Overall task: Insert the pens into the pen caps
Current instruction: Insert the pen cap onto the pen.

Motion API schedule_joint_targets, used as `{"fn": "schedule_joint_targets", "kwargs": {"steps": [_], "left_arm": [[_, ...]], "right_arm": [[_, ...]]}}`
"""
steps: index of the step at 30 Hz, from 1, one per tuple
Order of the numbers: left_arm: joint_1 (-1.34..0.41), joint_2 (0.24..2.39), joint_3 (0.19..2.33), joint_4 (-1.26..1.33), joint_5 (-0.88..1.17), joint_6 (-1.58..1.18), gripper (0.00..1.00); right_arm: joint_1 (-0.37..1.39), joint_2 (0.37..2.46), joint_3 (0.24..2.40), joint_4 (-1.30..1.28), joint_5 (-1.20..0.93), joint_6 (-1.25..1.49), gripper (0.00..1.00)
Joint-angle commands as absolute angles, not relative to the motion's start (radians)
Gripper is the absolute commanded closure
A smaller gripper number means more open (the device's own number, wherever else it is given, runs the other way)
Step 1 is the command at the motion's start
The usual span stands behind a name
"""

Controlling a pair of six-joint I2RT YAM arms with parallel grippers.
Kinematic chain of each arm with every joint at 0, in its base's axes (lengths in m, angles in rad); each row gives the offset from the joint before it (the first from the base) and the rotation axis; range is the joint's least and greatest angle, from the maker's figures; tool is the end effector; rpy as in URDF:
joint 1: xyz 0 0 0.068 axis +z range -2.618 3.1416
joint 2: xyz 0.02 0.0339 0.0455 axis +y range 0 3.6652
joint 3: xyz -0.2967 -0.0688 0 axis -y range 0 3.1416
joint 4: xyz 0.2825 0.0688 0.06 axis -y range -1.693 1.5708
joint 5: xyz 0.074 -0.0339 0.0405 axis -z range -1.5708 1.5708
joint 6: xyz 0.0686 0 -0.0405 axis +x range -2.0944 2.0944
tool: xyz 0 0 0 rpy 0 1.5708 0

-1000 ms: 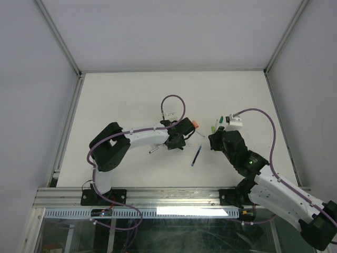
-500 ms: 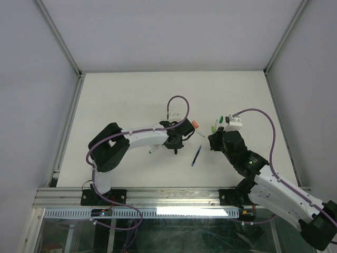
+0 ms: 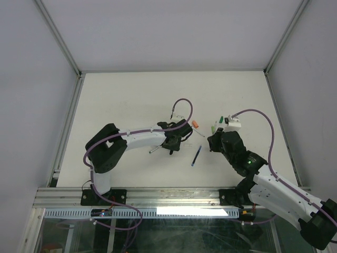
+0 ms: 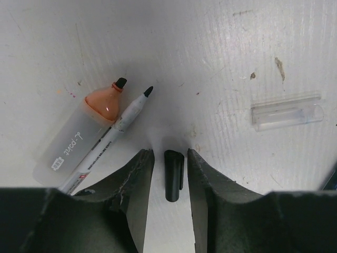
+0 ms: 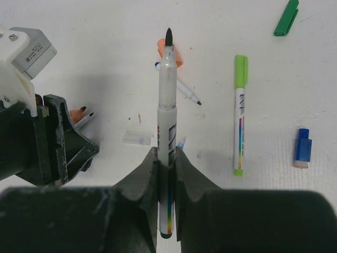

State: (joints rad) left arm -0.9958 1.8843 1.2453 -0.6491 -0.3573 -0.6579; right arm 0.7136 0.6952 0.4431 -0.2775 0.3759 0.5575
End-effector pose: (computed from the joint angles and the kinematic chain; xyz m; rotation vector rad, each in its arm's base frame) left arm 0.2445 -0.3332 0.1426 0.3842 2.6632 0.0473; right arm 0.1674 0.1116 0.2216 0.0637 2.0819 0.3878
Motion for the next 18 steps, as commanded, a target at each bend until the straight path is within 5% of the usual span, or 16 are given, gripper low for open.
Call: {"fn": "schedule_joint_targets", "kwargs": {"steps": [1,18], "left_arm": [[-1.005,1.859,1.245,-0.682,-0.330,-0.652,0.65],[-1.005,1.890,1.268,-0.736,-0.258,-0.686,0.84]], "right_arm": [[0.711,0.695,0.449,-0.227,0.369,0.574,1.00],[0.710,0.693,0.449,-0.235,0.356,0.580,1.00]]}}
